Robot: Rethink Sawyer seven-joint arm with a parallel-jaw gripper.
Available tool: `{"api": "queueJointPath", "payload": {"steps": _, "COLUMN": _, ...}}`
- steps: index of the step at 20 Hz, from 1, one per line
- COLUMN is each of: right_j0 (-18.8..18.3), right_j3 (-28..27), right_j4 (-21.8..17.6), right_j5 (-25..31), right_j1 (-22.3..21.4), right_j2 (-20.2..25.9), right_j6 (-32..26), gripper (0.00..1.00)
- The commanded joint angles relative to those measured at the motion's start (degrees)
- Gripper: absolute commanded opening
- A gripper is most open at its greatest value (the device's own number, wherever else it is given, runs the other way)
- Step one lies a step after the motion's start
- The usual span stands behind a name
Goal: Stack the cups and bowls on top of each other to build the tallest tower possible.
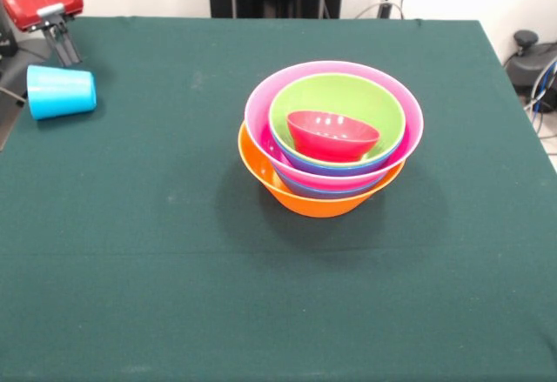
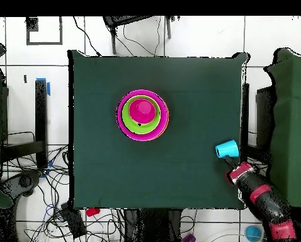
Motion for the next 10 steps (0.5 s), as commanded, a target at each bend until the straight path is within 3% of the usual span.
{"api": "queueJointPath", "payload": {"steps": 1, "right_j0": 8.6, "right_j3": -9.2, "right_j4": 2.7, "right_j5": 2.7, "right_j1": 1.7, "right_j2": 1.9, "right_j6": 0.1, "gripper": 0.0}}
{"api": "queueJointPath", "payload": {"steps": 4, "right_j0": 9.6, "right_j3": -9.7, "right_j4": 4.2, "right_j5": 2.7, "right_j1": 1.4, "right_j2": 1.5, "right_j6": 1.2, "gripper": 0.0}}
{"api": "queueJointPath", "payload": {"steps": 7, "right_j0": 8.3, "right_j3": -8.9, "right_j4": 3.1, "right_j5": 3.5, "right_j1": 2.1, "right_j2": 1.5, "right_j6": -3.3, "gripper": 0.0}}
{"api": "queueJointPath", "payload": {"steps": 10, "right_j0": 8.3, "right_j3": -8.8, "right_j4": 4.3, "right_j5": 4.2, "right_j1": 3.0, "right_j2": 1.8, "right_j6": -3.0, "gripper": 0.0}}
